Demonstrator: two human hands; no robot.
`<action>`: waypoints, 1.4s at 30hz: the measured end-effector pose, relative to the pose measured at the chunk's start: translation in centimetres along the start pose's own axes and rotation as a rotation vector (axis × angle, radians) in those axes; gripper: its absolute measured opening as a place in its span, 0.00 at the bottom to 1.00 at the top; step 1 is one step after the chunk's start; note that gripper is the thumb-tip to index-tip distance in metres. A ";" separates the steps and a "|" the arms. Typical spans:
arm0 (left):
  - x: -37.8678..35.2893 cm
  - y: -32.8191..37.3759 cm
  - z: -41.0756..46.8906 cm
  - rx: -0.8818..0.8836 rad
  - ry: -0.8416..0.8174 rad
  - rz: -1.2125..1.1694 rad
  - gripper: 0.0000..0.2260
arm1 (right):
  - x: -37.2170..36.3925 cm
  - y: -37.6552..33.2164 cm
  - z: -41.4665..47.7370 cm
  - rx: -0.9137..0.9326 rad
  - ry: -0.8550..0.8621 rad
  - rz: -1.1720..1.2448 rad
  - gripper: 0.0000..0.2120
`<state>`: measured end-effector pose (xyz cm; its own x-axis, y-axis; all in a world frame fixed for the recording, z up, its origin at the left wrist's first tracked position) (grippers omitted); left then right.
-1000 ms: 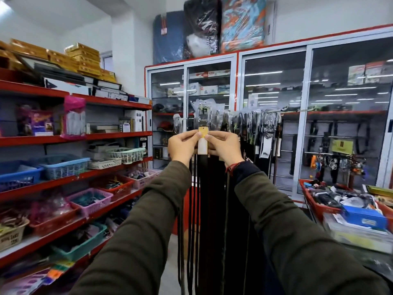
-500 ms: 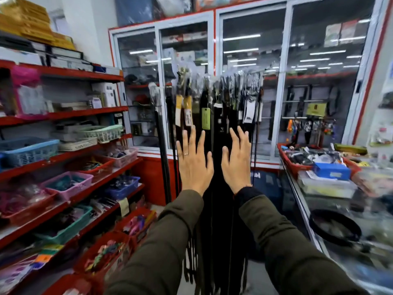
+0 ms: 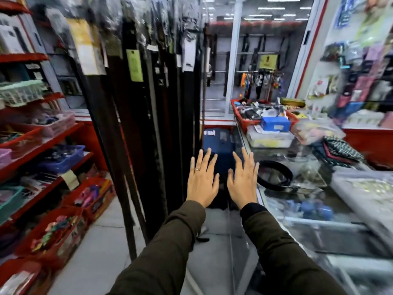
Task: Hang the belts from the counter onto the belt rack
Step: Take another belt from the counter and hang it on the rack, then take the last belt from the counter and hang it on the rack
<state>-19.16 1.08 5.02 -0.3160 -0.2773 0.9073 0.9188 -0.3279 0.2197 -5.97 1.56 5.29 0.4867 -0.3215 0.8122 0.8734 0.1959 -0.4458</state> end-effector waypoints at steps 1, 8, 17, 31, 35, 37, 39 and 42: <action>-1.5 0.9 0.7 -0.015 -0.042 -0.018 0.27 | -0.1 1.9 0.0 -0.034 -0.022 -0.016 0.27; -10.8 8.4 6.1 -0.177 -0.363 -0.011 0.26 | 1.0 14.7 0.5 -0.332 -0.174 -0.114 0.27; -18.9 17.1 12.4 -0.244 -0.824 -0.131 0.25 | -0.5 27.5 -0.7 -0.904 -0.238 0.434 0.17; -18.3 16.1 10.0 0.151 -0.499 -0.584 0.14 | -1.7 25.1 -1.1 -0.854 0.008 1.227 0.17; -15.7 13.2 8.2 0.275 -0.343 -0.858 0.14 | -0.5 21.9 -0.8 -0.716 0.014 1.167 0.16; -14.1 11.7 7.3 0.324 -0.266 -0.937 0.15 | 0.1 20.0 -0.5 -0.628 0.007 1.183 0.15; -12.4 10.4 6.0 0.350 -0.178 -1.001 0.15 | 0.6 17.7 -0.3 -0.551 -0.018 1.165 0.15; -9.9 8.7 4.2 0.390 -0.076 -1.116 0.15 | 1.2 14.8 -0.1 -0.471 -0.059 1.039 0.14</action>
<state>-7.03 4.71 -0.54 -0.9859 0.0465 0.1609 0.1584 -0.0533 0.9859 7.52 4.01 -0.40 0.9868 -0.1606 -0.0206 -0.0255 -0.0290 -0.9993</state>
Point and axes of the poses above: each hand's wrist, its own z-axis towards the middle knuckle, its own x-axis out of the back of the hand, y = z × x, the point moved 6 cm from there along z, towards the middle knuckle, and after that the axes turned 11 degrees about -y, right-handed, at the moved point
